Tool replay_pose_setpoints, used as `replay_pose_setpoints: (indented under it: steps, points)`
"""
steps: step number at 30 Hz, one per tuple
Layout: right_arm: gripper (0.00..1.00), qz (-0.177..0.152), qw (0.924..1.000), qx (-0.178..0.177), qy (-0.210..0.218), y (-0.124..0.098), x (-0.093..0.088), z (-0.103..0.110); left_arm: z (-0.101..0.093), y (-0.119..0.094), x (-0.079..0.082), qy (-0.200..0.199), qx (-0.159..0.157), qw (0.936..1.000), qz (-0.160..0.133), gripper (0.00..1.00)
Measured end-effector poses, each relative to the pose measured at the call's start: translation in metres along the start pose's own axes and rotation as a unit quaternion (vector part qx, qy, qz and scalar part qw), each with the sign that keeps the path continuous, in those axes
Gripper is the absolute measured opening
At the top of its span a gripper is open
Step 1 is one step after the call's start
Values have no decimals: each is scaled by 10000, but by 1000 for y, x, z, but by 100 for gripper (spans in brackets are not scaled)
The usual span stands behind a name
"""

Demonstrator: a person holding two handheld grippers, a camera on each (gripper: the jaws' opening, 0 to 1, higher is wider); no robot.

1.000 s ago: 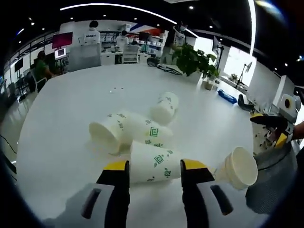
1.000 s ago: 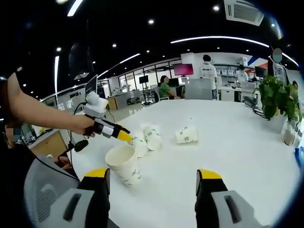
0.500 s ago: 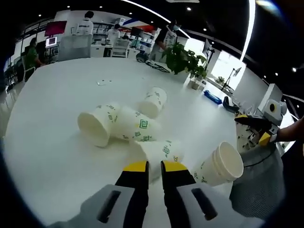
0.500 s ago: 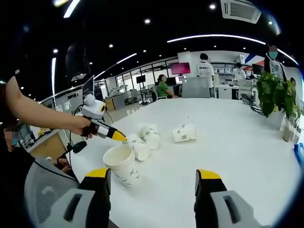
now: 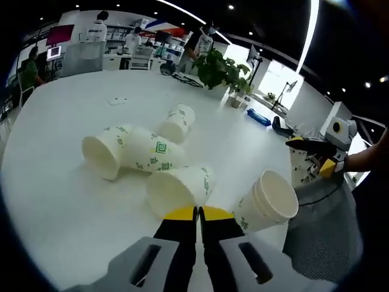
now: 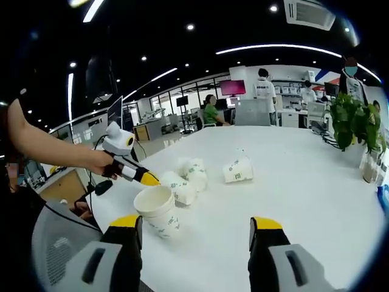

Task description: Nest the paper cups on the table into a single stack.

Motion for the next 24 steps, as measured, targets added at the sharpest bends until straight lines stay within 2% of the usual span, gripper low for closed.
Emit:
replay_pose_setpoints:
  steps: [8,15,24]
  points:
    - [73,-37,10000,25,-53,0,1,2,-5,-6,3,-64,-12,9999,-118,0]
    - [73,-37,9999,59,-72,0,2,4,-16,-13,3,14,3,9999,-131,0]
    - [73,-63,9999,78,-100,0,2,3,-21,-24,7,87,49,9998,-191,0]
Point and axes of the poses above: the point that each gripper's makers call its tool centre point, and the gripper's own axes: y roughly forward along the fingers, z roughly to its left, x roughly out of its top, the point moved 9 cm from there along -y, roughly backward along the fingers, and after that the axes turned 7 degrees about x, right-handed, at the moved point
